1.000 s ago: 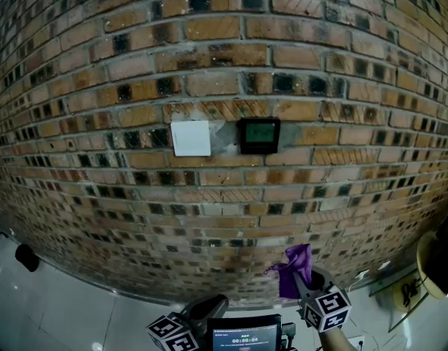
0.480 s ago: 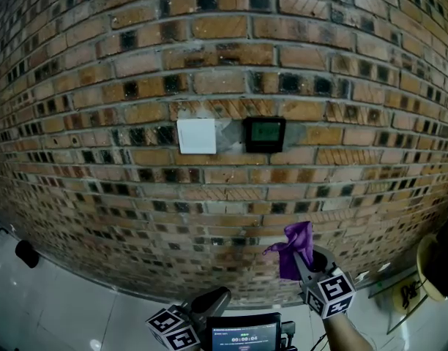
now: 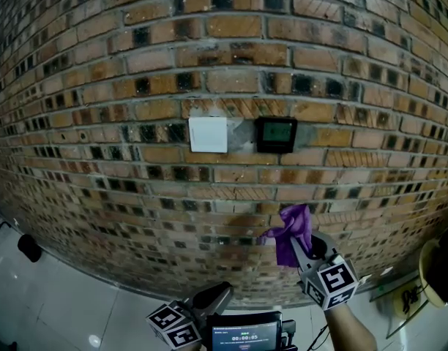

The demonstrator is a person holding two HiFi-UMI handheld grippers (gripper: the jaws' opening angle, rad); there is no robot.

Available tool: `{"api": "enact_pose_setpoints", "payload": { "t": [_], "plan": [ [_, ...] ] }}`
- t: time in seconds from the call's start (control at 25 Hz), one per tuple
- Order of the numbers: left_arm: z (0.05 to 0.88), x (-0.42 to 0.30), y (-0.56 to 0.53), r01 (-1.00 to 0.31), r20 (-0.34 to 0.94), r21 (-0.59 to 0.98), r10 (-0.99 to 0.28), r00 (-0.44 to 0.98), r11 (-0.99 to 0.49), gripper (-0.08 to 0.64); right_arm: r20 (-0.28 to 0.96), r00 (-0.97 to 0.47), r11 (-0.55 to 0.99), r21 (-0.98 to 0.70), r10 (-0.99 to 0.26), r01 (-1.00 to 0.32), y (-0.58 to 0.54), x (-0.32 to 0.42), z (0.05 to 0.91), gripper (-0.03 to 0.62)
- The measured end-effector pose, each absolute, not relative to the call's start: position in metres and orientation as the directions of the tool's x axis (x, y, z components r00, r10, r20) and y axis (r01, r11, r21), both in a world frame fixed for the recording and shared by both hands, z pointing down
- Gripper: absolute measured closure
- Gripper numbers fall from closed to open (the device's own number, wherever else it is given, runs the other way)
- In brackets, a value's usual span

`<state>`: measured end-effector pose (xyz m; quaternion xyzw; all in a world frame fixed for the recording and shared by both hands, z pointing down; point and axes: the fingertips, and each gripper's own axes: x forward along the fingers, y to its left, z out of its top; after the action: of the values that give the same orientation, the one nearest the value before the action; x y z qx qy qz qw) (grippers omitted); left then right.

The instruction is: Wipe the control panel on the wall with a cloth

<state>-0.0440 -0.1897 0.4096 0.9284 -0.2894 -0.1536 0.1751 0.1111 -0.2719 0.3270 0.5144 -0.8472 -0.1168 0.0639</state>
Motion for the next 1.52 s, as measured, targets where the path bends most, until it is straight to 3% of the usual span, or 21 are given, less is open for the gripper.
{"api": "enact_pose_setpoints", "payload": {
  "t": [0.56,1.08,1.52],
  "plan": [
    [0.400,-0.056,-0.194,-0.490,-0.186,0.398,-0.591,0.785,-0.775,0.526,-0.126,-0.498,0.418,0.391,-0.858,-0.820,-0.297,0.079,0.252,0.512],
    [0.396,-0.077,-0.190,-0.525,-0.174,0.374,-0.614,0.770,-0.764,0.526,-0.247,-0.561,0.426,0.437,-0.790,-0.792,-0.343,0.005,0.171,0.512],
    [0.388,-0.092,-0.190,-0.547,-0.186,0.364,-0.634,0.750,-0.754,0.526,-0.221,-0.571,0.424,0.475,-0.791,-0.771,-0.388,-0.045,0.148,0.512]
  ]
}}
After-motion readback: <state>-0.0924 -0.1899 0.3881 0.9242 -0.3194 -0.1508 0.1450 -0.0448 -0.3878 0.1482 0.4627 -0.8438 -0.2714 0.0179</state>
